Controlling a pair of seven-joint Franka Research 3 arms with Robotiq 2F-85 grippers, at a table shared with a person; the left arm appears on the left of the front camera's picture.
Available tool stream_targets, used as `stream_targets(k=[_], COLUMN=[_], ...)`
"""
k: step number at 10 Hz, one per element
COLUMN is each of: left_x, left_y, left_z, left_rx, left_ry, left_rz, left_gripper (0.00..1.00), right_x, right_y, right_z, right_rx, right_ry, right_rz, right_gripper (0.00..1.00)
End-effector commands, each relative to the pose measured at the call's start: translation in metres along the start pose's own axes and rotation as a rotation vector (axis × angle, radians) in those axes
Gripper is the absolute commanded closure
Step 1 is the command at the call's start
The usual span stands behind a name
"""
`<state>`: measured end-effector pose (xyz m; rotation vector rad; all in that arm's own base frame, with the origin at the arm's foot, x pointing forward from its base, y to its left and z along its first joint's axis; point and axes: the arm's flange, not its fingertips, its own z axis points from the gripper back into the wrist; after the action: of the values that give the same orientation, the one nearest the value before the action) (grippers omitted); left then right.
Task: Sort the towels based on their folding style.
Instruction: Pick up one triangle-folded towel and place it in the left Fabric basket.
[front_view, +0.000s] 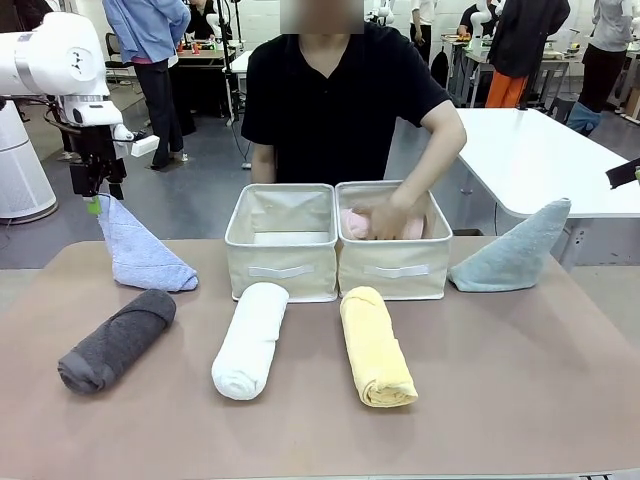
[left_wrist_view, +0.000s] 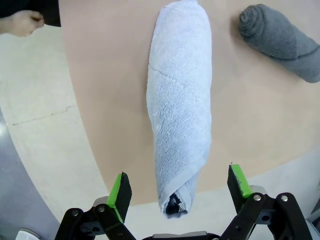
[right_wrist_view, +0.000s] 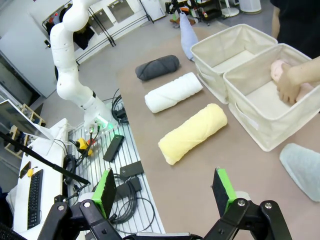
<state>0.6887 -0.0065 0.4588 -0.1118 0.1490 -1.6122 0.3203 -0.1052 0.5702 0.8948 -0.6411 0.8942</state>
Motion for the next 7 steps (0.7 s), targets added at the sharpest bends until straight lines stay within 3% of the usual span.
stream_targets(k=[1, 6, 7], left_x=[0.0, 0.009, 0.009], left_y=[0.0, -0.004, -0.005], left_z=[-0.005, -0.033, -0.033], left_rx=[-0.021, 0.029, 0.051], left_ry=[-0.012, 0.014, 0.027], left_rz=[0.0, -0.024, -0.025], left_gripper=[0.0, 0.03, 0.6], right_x=[0.0, 0.0, 0.0], right_y=[-0.001, -0.001, -0.001], right_z=[0.0, 0.0, 0.0], right_rx=[0.008, 0.008, 0.008], right_ry=[-0.005, -0.005, -0.005], right_rz=[0.004, 0.004, 0.004], right_gripper=[0.0, 0.0, 0.0])
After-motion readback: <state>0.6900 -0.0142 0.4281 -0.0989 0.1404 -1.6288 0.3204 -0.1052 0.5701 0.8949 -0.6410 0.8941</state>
